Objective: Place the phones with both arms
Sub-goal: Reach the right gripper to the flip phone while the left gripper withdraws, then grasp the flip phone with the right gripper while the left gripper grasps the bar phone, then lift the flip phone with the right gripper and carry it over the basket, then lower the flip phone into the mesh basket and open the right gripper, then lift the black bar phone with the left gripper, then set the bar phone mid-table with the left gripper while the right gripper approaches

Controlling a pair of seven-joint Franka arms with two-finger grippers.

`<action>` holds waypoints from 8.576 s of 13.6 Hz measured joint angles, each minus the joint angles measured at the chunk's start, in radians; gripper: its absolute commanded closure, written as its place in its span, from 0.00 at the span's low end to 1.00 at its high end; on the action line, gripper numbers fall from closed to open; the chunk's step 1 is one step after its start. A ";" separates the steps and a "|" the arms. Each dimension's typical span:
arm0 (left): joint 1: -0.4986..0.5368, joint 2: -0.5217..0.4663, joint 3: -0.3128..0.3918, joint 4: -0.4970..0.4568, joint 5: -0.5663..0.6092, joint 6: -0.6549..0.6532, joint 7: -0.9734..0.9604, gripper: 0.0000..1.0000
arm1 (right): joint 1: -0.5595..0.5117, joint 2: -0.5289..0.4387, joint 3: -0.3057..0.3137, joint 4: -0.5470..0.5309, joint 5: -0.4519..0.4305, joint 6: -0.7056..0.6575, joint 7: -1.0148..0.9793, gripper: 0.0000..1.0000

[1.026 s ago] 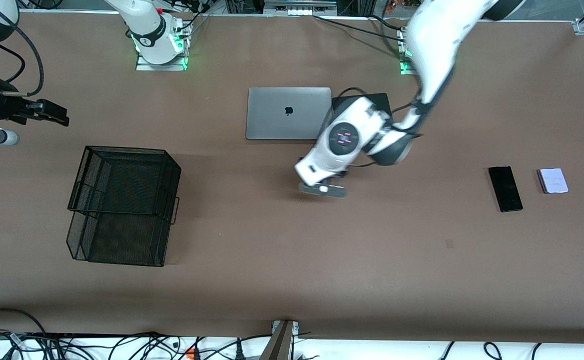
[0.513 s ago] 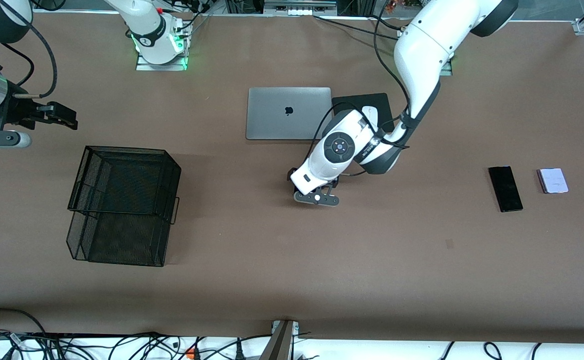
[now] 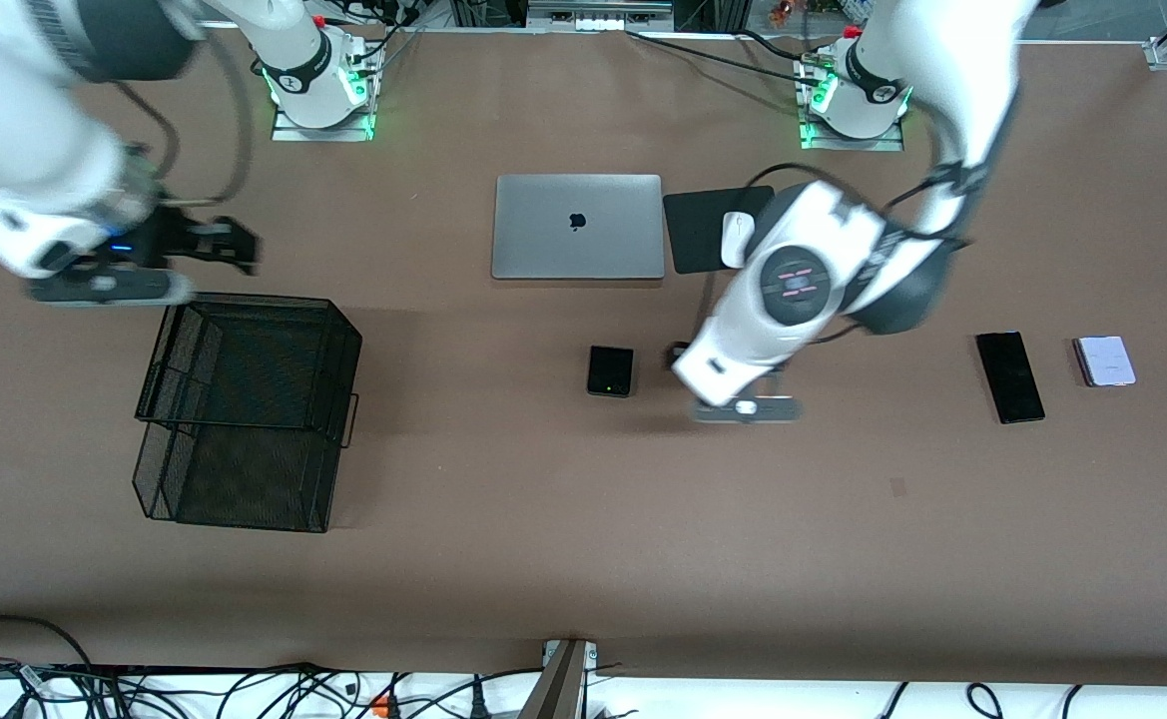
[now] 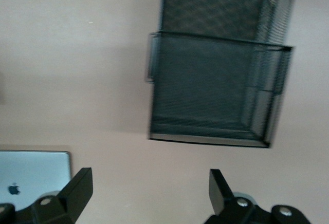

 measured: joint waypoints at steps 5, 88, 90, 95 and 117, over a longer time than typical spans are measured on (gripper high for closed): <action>0.165 -0.072 0.006 0.085 0.012 -0.209 0.243 0.00 | 0.298 0.193 0.006 0.134 0.011 0.047 0.361 0.00; 0.861 0.141 -0.026 -0.434 0.162 0.521 0.589 0.00 | 0.256 0.159 -0.636 0.138 0.179 -0.119 -0.358 0.00; 0.861 0.141 -0.026 -0.434 0.161 0.521 0.592 0.09 | 0.261 0.159 -0.636 0.138 0.179 -0.118 -0.332 0.00; 0.862 0.138 -0.028 -0.434 0.160 0.513 0.601 0.04 | 0.261 0.159 -0.636 0.139 0.179 -0.113 -0.308 0.00; 0.466 0.175 -0.188 -0.280 0.082 0.280 0.410 0.78 | 0.262 0.159 -0.635 0.144 0.179 -0.099 -0.307 0.00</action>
